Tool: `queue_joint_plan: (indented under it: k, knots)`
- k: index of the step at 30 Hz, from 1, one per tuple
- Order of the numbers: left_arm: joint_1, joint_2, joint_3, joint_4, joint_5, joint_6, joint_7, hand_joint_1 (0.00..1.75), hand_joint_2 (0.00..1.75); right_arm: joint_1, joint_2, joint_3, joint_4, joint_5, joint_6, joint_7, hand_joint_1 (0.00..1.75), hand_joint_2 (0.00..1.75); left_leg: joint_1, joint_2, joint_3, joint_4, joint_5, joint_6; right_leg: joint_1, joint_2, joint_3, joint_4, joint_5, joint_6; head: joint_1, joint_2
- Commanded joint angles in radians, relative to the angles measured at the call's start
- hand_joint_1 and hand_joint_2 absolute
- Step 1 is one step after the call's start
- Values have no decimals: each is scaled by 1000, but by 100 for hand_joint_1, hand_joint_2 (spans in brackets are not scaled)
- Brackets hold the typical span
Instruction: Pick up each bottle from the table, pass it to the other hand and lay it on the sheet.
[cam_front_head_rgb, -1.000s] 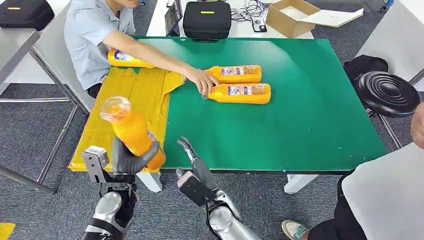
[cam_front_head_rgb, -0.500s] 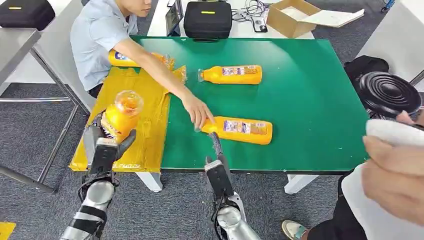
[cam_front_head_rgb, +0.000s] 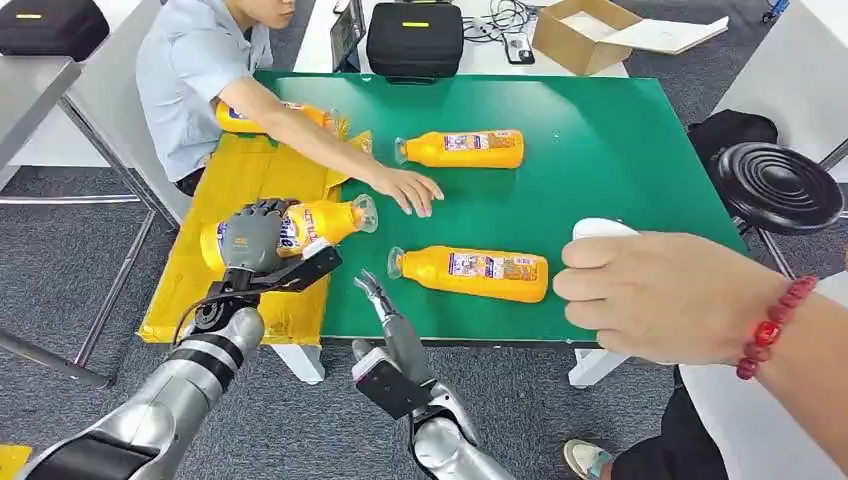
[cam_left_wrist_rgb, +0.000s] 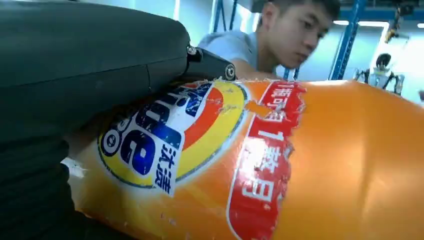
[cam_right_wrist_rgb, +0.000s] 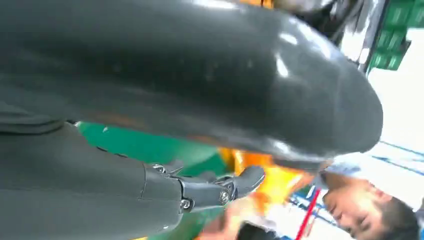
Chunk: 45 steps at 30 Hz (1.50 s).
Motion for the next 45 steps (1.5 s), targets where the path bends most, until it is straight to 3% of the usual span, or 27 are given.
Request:
queue_joint_plan:
  k: [1, 4, 7, 9, 11, 12, 13, 28, 35, 37, 38, 40, 42, 43, 45]
  knots:
    - [-133, 5, -85, 311, -65, -58, 90, 175, 175, -51, 1, 101, 110, -9, 20, 0, 0, 0, 0, 0, 4, -1, -1, 0, 0, 0, 4, -1, -1, -1, 0, 0]
    - [-136, 9, -86, 331, -80, -82, 118, 173, 175, -59, 18, 84, 137, -31, 26, 0, 0, 0, 1, 1, 6, 0, -2, -1, 1, 1, 6, 0, -2, -1, 0, 0]
    - [-128, 8, -61, 338, -59, -120, 119, 147, 175, -65, 22, 84, 150, -35, 37, 0, 0, 0, 1, 1, 3, 0, -2, -1, 1, 1, 3, 0, -1, -1, 0, 0]
    - [-120, 4, -42, 336, -40, -135, 110, 147, 175, -66, 23, 84, 156, -37, 46, 0, 0, 0, 0, 1, 3, 0, -1, -1, 0, 1, 3, 0, -1, -1, 0, 0]
    - [-119, -4, 6, 340, 13, -202, 94, 79, 175, -69, 23, 94, 165, -28, 63, 0, 0, 0, 1, 2, 7, 1, -3, -1, 1, 2, 6, 1, -3, -2, 0, 0]
    - [-117, -5, 23, 339, 31, -216, 87, 9, 175, -70, 23, 98, 166, -25, 68, 0, 0, 0, 1, 1, 6, 0, -3, -1, 1, 1, 6, 0, -2, -2, 0, 0]
    - [-117, -5, 32, 338, 41, -224, 83, 0, 175, -70, 23, 101, 165, -21, 70, 0, 0, 0, 1, 1, 4, 0, -2, -1, 1, 1, 4, 0, -2, -2, 0, 0]
    - [-102, -4, 99, 327, 115, -307, 34, 0, 175, -69, 23, 101, 166, -13, 78, 0, 0, 0, 0, 1, 3, 0, -1, -1, 0, 1, 4, 0, -1, -1, 0, 0]
    - [-60, -2, 215, 233, 325, -552, -190, 0, 175, -56, 13, 96, 145, 2, 81, 0, 0, 0, 0, 1, 7, -1, -2, -1, 0, 2, 6, -1, -2, -2, 0, 0]
    - [-45, -5, 224, 174, 392, -582, -238, 0, 175, -51, 9, 94, 137, 9, 78, 0, 0, 0, 1, 0, 10, -1, -3, -1, 1, 1, 10, 0, -3, -3, 0, 0]
    - [-3, -22, 239, 67, 448, -472, -358, 0, 175, -45, 5, 95, 126, 16, 66, 0, 0, 0, 0, -1, 6, -1, -1, -1, 0, 1, 6, -1, -1, -1, 0, 0]
    - [61, -47, 229, -89, 497, -349, -427, 0, 175, -42, 0, 100, 117, 20, 52, 0, 0, 0, 0, -1, 6, -1, -1, 0, 0, 1, 6, -1, -1, -1, 0, 0]
    - [179, -89, 256, -389, 738, -424, -451, 0, 175, -27, -21, 119, 70, 30, 16, 0, 0, 0, 0, -3, 5, -1, 0, 0, 0, -1, 5, -1, -1, -1, 0, 0]
    - [204, -96, 258, -455, 786, -430, -454, 0, 175, -25, -26, 127, 61, 36, 6, 0, 0, 175, 1, -1, 6, 0, -2, -1, 1, -1, 7, 0, -2, -2, 0, 0]
    - [290, -99, 246, -666, 953, -465, -418, 0, 175, -19, -33, 131, 59, 29, -9, 0, 0, 175, 0, -1, 5, -1, -2, 0, 0, -1, 5, -1, -2, -1, 0, 0]
